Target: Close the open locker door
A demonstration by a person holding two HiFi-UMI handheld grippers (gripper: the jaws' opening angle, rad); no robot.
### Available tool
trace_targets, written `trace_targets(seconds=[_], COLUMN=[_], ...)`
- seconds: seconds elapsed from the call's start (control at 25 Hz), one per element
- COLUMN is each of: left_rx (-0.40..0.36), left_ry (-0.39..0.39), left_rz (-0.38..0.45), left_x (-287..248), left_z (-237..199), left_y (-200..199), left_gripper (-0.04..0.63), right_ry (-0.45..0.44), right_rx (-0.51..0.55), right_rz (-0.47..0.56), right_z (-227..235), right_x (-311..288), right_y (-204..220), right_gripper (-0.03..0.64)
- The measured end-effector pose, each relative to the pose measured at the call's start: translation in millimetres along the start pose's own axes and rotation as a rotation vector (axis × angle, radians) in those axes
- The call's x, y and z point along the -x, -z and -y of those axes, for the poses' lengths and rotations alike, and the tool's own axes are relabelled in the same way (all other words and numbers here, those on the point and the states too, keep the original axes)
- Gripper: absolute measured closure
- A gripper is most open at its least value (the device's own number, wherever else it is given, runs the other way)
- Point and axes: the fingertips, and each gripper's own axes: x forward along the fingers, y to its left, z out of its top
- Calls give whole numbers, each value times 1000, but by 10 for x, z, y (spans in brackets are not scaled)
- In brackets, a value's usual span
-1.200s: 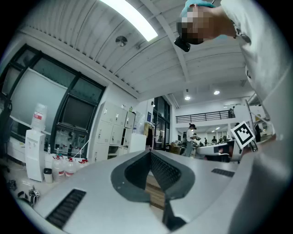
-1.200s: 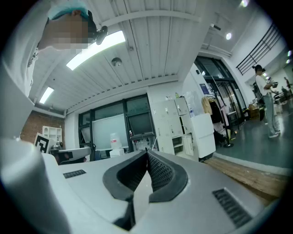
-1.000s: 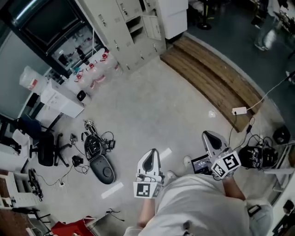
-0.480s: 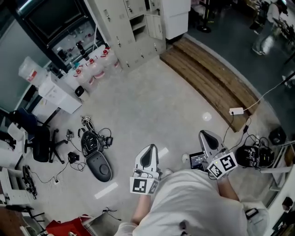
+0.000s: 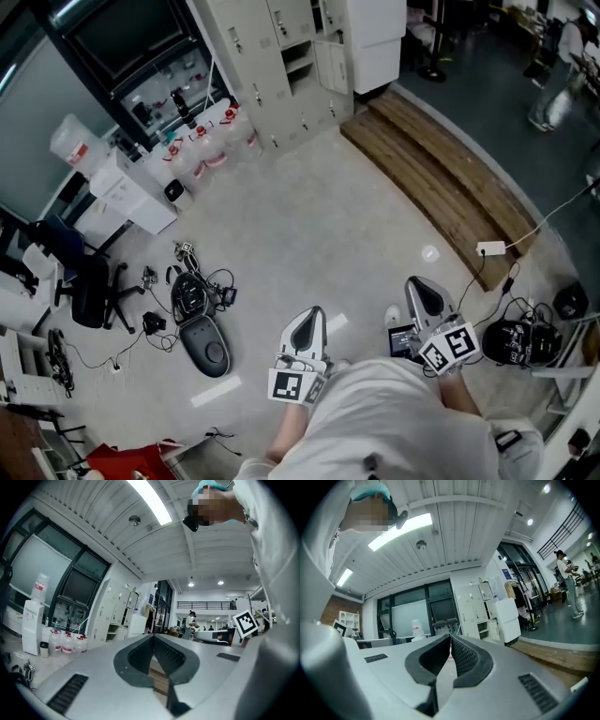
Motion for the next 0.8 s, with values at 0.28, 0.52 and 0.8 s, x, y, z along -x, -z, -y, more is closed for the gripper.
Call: trace_targets(seconds=[0.28, 0.52, 0.8], left_rx=[12, 5, 35], left_ry=[-25, -63, -104], left_rz=[-26, -5, 11], left_x=[-819, -1600, -2411], left_z=[-36, 145, 369], left_y=[57, 6, 96], left_gripper=[588, 588, 588], right_ry=[3, -21, -57], right_rx=[0, -21, 1], right_rz=[-63, -82, -84], right_z=[743, 1556, 2362], right_x=[-451, -803, -960], right_y=[26, -160, -358], right_gripper=[588, 588, 588])
